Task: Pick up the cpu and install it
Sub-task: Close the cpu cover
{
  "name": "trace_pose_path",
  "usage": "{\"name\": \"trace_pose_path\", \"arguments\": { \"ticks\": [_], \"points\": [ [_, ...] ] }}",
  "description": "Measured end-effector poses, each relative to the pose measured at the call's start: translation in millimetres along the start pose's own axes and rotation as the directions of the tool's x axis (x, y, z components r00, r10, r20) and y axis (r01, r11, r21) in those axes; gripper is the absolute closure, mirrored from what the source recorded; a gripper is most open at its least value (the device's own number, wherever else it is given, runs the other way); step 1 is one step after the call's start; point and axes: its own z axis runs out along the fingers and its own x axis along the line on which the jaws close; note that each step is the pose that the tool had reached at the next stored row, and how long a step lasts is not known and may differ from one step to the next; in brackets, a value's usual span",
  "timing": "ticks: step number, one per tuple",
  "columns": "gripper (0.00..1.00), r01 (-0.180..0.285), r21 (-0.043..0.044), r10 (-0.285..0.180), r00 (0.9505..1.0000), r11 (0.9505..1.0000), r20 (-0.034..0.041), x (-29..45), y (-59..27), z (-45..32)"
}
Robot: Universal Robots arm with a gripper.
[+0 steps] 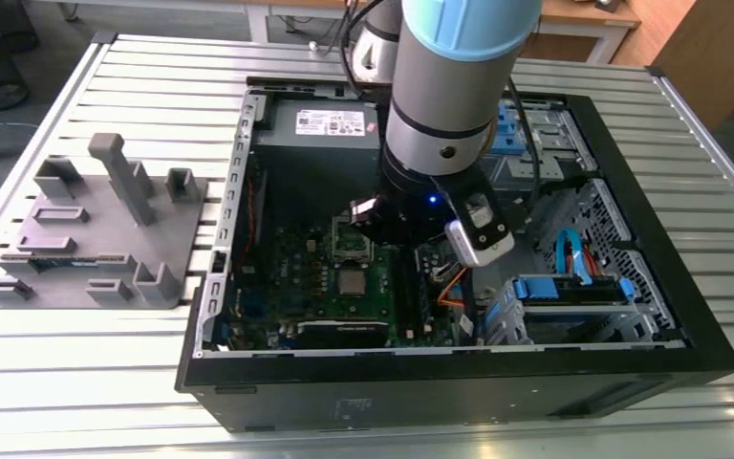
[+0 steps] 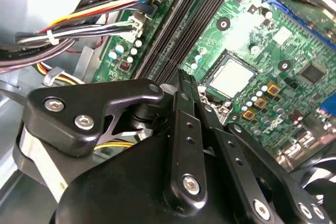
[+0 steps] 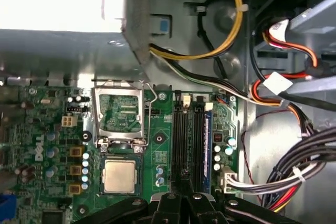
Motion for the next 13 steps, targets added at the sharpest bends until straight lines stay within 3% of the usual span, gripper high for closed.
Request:
{"name": "trace_pose_path", "arguments": {
  "ticks": [4, 9, 13],
  "points": [
    [0.89, 0.070, -0.0018, -0.070, 0.9976, 0.9976, -0.0031, 0.0, 0.0, 1.0],
    [0.89, 0.155, -0.0044, -0.155, 0.9878, 0.9879, -0.0067, -0.1, -0.1, 2.5],
    [0.89, 0.171, -0.0048, -0.171, 0.9852, 0.9852, -0.0073, -0.2, 1.8, 3.3]
  ]
}}
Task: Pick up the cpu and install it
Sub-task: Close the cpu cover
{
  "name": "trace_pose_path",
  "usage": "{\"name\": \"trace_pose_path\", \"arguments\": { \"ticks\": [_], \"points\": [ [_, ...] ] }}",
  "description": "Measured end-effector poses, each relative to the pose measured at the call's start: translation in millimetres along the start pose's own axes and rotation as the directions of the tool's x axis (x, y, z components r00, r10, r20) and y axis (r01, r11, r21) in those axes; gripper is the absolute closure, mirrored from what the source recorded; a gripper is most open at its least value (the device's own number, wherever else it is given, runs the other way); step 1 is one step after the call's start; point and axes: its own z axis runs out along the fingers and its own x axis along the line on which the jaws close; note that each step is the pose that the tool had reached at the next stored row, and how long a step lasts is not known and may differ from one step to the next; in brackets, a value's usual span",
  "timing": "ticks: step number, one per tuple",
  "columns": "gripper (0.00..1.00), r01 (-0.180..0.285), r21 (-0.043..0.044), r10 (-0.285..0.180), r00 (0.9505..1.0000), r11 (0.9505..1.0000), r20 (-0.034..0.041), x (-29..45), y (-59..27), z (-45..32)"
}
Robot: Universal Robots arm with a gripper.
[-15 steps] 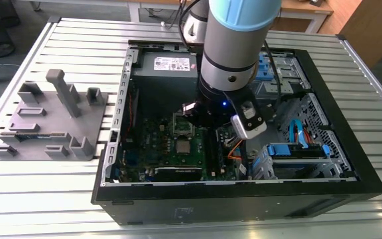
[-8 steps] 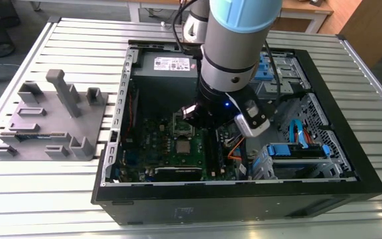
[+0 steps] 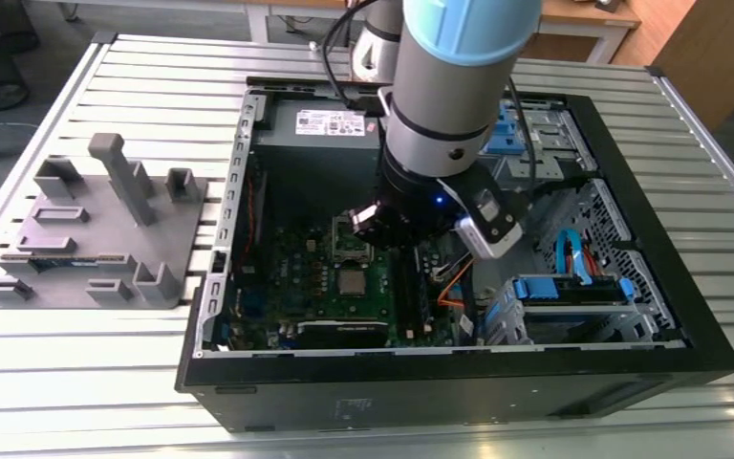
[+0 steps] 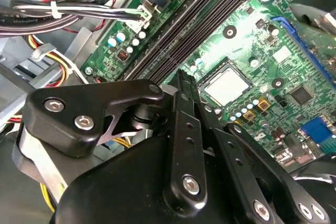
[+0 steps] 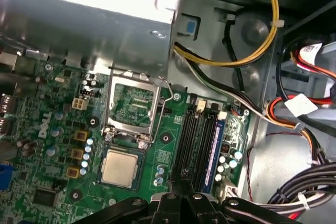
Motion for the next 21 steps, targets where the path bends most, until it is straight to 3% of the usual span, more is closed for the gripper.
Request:
{"name": "trace_pose_path", "arguments": {
  "ticks": [10, 15, 21],
  "points": [
    [0.89, 0.004, -0.0016, -0.004, 1.0000, 1.0000, 0.0002, -3.4, 17.1, 4.7],
    [0.89, 0.012, -0.0022, -0.012, 0.9999, 0.9999, -0.0001, -4.3, 20.9, 9.6],
    [0.89, 0.070, -0.0038, -0.070, 0.9975, 0.9975, -0.0027, -4.4, 21.8, 14.3]
  ]
}}
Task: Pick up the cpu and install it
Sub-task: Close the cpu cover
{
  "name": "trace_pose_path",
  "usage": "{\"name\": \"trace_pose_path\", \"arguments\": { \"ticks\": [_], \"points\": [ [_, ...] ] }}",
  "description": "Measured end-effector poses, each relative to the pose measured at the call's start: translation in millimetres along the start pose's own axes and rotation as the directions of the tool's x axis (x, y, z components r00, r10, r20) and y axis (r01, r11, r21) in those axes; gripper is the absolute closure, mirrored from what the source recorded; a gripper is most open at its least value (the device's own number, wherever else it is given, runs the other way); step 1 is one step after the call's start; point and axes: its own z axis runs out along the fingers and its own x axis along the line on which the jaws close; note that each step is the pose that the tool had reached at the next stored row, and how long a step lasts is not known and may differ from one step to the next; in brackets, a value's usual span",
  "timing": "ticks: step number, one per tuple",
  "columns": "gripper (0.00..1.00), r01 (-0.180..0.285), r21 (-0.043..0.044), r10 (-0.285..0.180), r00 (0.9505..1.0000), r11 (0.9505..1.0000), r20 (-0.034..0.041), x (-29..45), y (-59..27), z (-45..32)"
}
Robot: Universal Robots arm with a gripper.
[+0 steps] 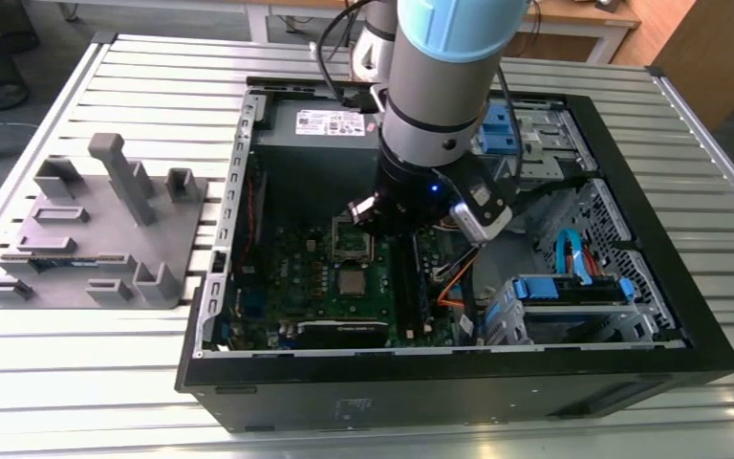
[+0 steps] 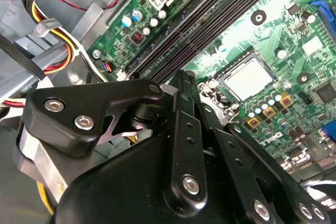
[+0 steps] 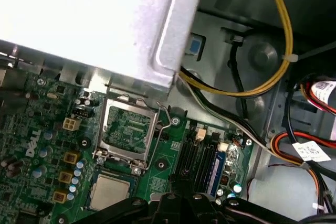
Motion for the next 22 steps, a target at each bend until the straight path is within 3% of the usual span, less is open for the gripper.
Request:
{"name": "trace_pose_path", "arguments": {
  "ticks": [3, 8, 17, 22],
  "points": [
    [0.89, 0.025, -0.0012, -0.025, 0.9997, 0.9997, -0.0011, -0.1, 0.1, 1.2],
    [0.89, 0.026, -0.0097, -0.026, 0.9997, 0.9996, 0.0016, -0.7, 2.4, 2.3],
    [0.89, 0.026, -0.0388, -0.026, 0.9996, 0.9989, 0.0105, -2.7, 9.5, 5.6],
    [0.89, 0.026, -0.0407, -0.026, 0.9996, 0.9988, 0.0110, -2.7, 9.6, 6.0]
  ]
}}
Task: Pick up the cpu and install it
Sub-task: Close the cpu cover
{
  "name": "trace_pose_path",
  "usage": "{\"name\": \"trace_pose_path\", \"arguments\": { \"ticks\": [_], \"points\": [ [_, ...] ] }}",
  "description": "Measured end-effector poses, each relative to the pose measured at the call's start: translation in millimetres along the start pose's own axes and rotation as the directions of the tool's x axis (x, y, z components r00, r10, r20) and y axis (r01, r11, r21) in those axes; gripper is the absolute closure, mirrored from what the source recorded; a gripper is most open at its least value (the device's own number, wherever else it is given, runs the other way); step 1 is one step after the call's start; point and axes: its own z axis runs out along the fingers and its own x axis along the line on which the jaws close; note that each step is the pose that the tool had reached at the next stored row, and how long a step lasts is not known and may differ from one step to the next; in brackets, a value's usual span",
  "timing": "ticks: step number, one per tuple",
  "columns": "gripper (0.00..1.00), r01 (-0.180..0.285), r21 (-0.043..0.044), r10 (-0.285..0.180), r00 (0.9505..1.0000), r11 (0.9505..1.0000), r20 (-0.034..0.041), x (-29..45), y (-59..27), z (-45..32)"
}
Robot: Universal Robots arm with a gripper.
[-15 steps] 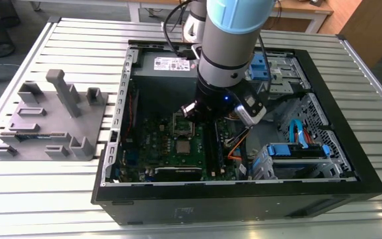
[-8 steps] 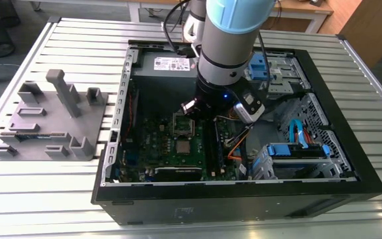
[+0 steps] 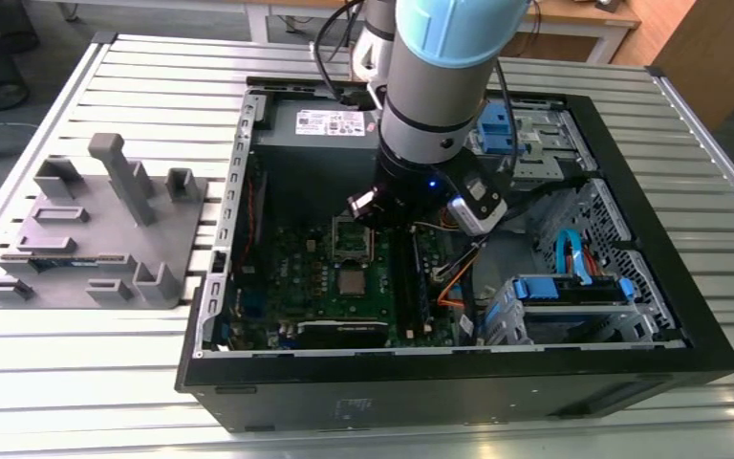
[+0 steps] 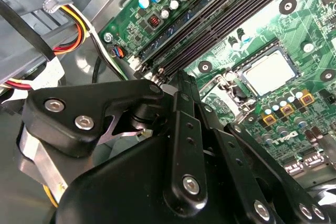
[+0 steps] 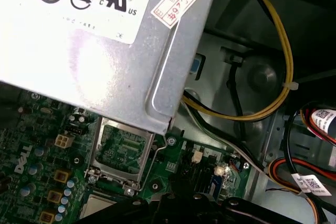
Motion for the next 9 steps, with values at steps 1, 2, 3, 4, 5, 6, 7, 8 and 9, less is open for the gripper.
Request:
{"name": "trace_pose_path", "arguments": {
  "ticks": [1, 2, 3, 4, 5, 6, 7, 8, 9],
  "points": [
    [0.89, 0.000, 0.0000, 0.000, 1.0000, 1.0000, 0.0000, 0.0, 0.0, 0.0],
    [0.89, 0.000, -0.0002, 0.000, 1.0000, 1.0000, 0.0001, 0.0, 0.1, 0.2],
    [0.89, 0.000, 0.0000, 0.000, 1.0000, 1.0000, 0.0002, 0.1, 0.2, 0.4],
    [0.89, 0.000, 0.0004, 0.000, 1.0000, 1.0000, 0.0004, 0.6, 0.3, 0.5],
    [0.89, 0.000, 0.0006, 0.000, 1.0000, 1.0000, 0.0006, 0.9, 0.4, 0.5],
    [0.89, 0.000, 0.0008, 0.000, 1.0000, 1.0000, 0.0007, 1.0, 0.4, 0.5],
    [0.89, 0.000, 0.0009, 0.000, 1.0000, 1.0000, 0.0016, 5.0, 1.7, 0.5],
    [0.89, 0.000, 0.0012, 0.000, 1.0000, 1.0000, 0.0024, 8.8, 2.9, 0.5],
    [0.89, 0.000, 0.0012, 0.000, 1.0000, 1.0000, 0.0024, 8.9, 2.9, 0.5]
  ]
}}
